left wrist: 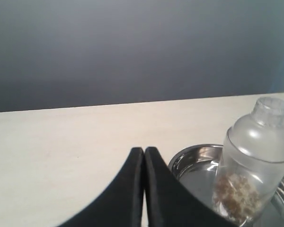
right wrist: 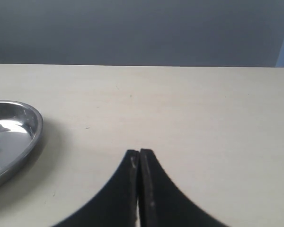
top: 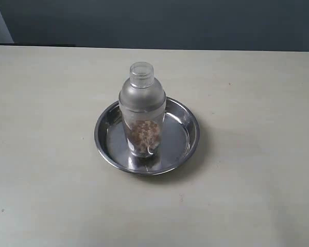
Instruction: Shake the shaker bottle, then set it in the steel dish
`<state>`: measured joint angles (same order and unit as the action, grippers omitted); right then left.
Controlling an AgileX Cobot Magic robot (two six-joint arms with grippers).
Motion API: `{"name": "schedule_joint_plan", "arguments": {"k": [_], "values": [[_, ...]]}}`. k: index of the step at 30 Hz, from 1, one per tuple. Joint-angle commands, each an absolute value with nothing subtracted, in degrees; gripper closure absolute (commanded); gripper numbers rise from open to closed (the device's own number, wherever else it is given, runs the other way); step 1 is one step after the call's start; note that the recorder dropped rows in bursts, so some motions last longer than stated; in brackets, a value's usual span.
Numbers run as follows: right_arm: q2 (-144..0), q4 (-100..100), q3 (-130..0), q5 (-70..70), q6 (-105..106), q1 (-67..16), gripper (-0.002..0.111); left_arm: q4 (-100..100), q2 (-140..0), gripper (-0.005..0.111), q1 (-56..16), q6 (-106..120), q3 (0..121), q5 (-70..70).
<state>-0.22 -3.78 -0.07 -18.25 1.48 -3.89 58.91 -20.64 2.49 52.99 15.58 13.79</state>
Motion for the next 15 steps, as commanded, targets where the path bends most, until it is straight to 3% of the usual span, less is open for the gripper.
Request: {"name": "schedule_joint_plan", "arguments": {"k": [1, 9, 15], "values": [[0.0, -3.7, 0.0, -17.6, 1.5, -4.0, 0.109, 47.8, -17.6, 0.106, 2.8, 48.9, 14.8, 18.8], [0.0, -3.7, 0.0, -17.6, 1.5, -4.0, 0.109, 22.0, -9.7, 0.106, 2.8, 13.7, 9.2, 21.0], [0.0, -3.7, 0.0, -17.6, 1.5, -4.0, 0.109, 17.8, -2.6, 0.106, 2.8, 10.6, 2.8, 20.4]]}}
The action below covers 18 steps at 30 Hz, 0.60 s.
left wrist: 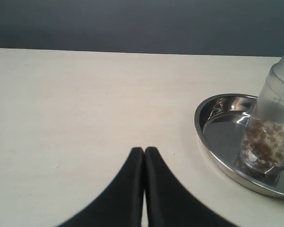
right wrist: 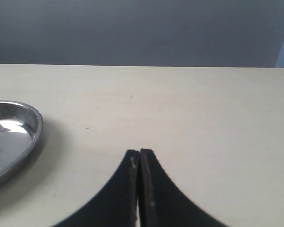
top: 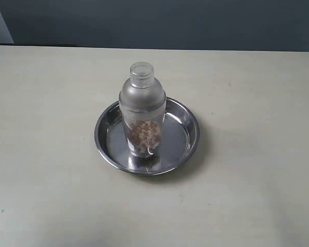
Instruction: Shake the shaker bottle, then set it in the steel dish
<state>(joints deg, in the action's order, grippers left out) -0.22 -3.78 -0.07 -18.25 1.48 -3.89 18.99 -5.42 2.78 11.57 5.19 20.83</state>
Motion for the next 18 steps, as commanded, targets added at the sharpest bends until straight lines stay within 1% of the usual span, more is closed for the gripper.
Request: {"name": "schedule_joint_plan", "arguments": {"k": [1, 7, 13, 18], "values": [[0.0, -3.7, 0.0, -17.6, 1.5, -4.0, 0.109, 17.0, -1.4, 0.106, 2.8, 10.6, 1.7, 20.4], [0.0, -3.7, 0.0, -17.6, 1.5, -4.0, 0.109, 13.0, 0.0, 0.106, 3.0, 8.4, 0.0, 19.2], [0.0, -3.7, 0.0, -17.6, 1.5, -4.0, 0.109, 10.2, 0.0, 0.106, 6.3, 1.1, 0.0, 19.1], [0.0, -3.7, 0.0, -17.6, 1.5, -4.0, 0.109, 10.2, 0.0, 0.106, 6.8, 1.1, 0.0, 19.1]]}}
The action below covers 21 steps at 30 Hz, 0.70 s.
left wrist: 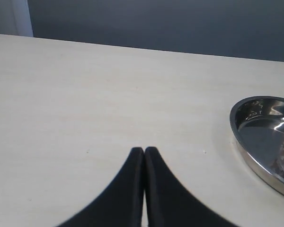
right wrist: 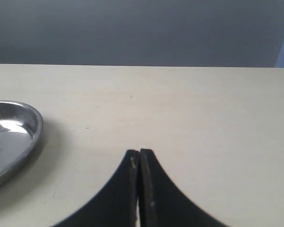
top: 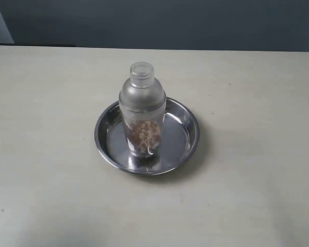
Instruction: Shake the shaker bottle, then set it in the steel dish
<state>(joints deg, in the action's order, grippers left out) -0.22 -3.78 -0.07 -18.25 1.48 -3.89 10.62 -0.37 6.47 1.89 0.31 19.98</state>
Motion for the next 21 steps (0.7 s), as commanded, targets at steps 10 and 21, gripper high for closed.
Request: {"name": "schedule_joint_plan", "arguments": {"k": [10, 21], "values": [[0.0, -3.7, 0.0, -17.6, 1.5, -4.0, 0.109, 9.4, 0.0, 0.106, 6.8, 1.4, 0.0, 10.6], [0.0, -3.7, 0.0, -17.6, 1.5, -4.0, 0.109, 0.7, 0.0, 0.106, 6.8, 1.4, 0.0, 10.5]]}}
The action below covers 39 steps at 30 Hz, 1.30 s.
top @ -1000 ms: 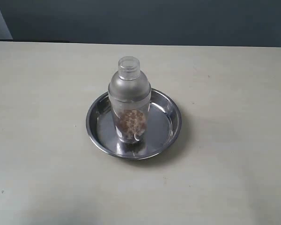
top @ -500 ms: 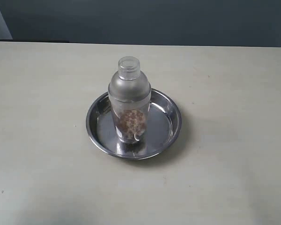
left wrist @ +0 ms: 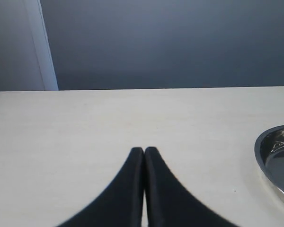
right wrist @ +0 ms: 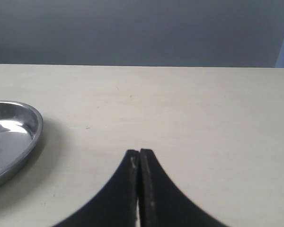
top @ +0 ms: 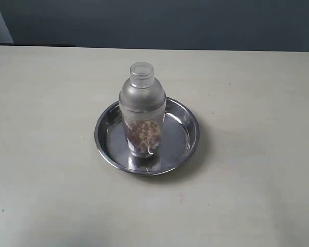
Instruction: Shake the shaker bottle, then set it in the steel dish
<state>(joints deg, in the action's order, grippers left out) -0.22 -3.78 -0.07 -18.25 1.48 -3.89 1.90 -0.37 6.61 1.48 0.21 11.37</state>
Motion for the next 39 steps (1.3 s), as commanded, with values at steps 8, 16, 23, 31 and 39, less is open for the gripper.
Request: {"name": "schedule_joint_plan", "arguments": {"k": [8, 16, 23, 31, 39], "values": [[0.0, -3.7, 0.0, -17.6, 1.5, -4.0, 0.109, 1.5, 0.0, 0.106, 6.8, 1.4, 0.0, 10.3], [0.0, -3.7, 0.0, -17.6, 1.5, -4.0, 0.109, 1.8, 0.0, 0.106, 6.8, 1.4, 0.0, 10.3], [0.0, -3.7, 0.0, -17.6, 1.5, -4.0, 0.109, 1.8, 0.0, 0.106, 6.8, 1.4, 0.0, 10.3], [0.0, -3.7, 0.0, -17.6, 1.5, -4.0, 0.109, 1.9, 0.0, 0.106, 6.8, 1.4, 0.0, 10.3], [0.0, -3.7, 0.0, -17.6, 1.5, -4.0, 0.109, 1.9, 0.0, 0.106, 6.8, 1.4, 0.0, 10.3]]}}
